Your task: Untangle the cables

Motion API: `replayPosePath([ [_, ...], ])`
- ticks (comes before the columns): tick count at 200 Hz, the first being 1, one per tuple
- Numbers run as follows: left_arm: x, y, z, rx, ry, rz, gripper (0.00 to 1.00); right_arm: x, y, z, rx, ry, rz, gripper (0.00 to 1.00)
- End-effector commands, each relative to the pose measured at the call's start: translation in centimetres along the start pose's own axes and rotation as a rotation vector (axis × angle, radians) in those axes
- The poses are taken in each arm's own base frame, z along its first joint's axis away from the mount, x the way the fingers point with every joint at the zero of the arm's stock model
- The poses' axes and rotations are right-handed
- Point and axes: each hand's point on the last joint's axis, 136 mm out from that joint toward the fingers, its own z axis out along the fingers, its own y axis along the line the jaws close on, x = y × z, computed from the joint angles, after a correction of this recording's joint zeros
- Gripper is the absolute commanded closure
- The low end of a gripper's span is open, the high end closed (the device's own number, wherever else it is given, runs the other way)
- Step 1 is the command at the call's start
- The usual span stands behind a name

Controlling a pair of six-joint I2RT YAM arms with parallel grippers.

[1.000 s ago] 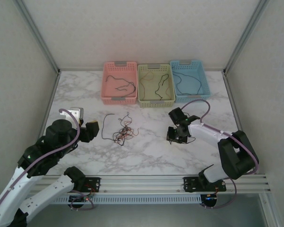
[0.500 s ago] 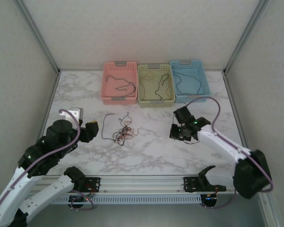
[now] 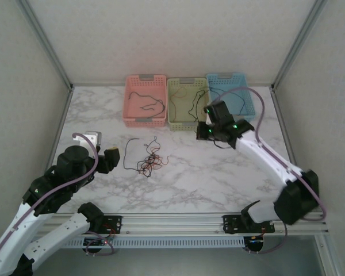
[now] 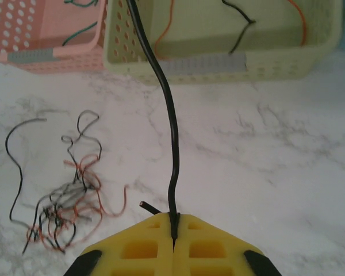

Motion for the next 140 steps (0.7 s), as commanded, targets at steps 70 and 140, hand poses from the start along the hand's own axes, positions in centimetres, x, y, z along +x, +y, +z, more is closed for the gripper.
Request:
replayPosePath([
  [70, 0.3, 1.2, -0.1, -0.052, -0.01, 0.008, 0.29, -9.6, 1.9, 13.0, -0.004, 0.061, 0.187, 1.0],
  [140, 0.5, 0.9, 0.3, -0.038, 0.009, 0.011, 0.28, -10.3, 1.6, 16.3, 0.035, 0.109, 0.216, 0.93],
])
